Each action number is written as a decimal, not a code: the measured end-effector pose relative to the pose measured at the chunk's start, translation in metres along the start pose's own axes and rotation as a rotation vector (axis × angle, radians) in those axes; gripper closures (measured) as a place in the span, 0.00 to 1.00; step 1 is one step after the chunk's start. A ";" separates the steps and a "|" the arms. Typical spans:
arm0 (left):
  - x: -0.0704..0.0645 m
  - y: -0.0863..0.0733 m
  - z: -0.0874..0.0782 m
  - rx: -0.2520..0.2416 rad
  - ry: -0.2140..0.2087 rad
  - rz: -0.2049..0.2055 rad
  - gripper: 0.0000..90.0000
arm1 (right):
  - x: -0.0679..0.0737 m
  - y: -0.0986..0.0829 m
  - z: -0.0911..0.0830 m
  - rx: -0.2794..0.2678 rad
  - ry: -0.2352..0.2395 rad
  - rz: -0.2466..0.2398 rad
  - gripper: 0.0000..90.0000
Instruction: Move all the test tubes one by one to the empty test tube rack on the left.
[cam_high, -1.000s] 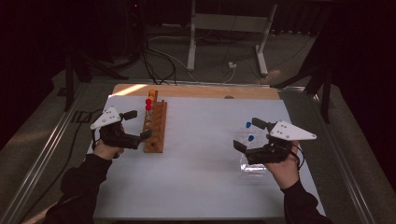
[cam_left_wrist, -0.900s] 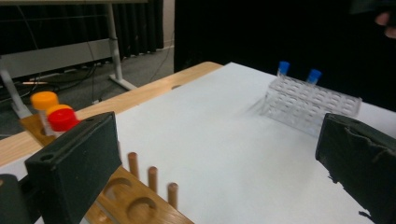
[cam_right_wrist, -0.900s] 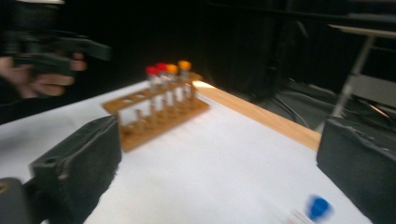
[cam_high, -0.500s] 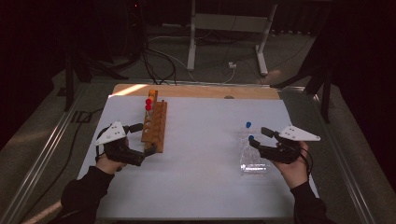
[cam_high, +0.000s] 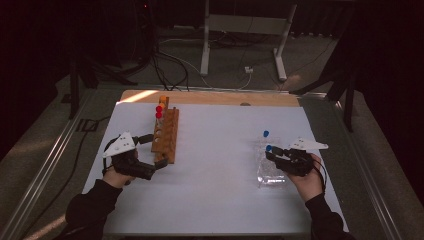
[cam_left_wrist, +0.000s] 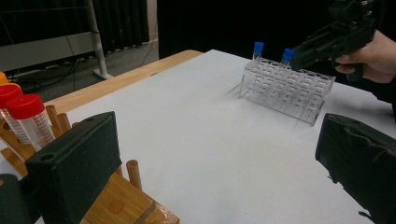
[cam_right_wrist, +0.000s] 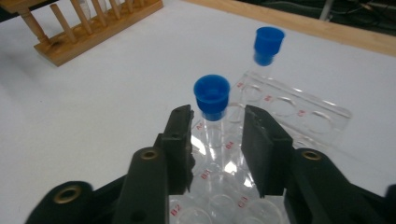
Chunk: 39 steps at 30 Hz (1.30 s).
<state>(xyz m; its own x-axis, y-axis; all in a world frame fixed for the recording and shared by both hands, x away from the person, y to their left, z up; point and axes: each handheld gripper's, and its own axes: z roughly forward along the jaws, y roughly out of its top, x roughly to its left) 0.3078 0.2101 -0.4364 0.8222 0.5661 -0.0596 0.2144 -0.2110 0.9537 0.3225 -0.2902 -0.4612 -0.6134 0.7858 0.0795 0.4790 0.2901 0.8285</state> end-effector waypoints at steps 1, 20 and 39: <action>0.000 0.000 0.000 -0.002 -0.001 0.000 0.01 | 0.000 0.000 0.002 0.006 -0.004 0.002 0.72; 0.001 0.001 -0.001 0.000 -0.013 -0.011 0.01 | 0.008 0.013 -0.004 -0.024 -0.034 -0.048 0.86; -0.011 0.019 0.005 0.028 -0.061 0.011 0.01 | 0.040 0.061 -0.040 -0.142 0.035 -0.153 0.86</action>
<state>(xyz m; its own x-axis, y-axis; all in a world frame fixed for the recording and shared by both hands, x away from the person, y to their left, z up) 0.3054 0.1955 -0.4193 0.8551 0.5140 -0.0679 0.2193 -0.2400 0.9457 0.3023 -0.2632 -0.3848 -0.6944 0.7186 -0.0360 0.2871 0.3226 0.9019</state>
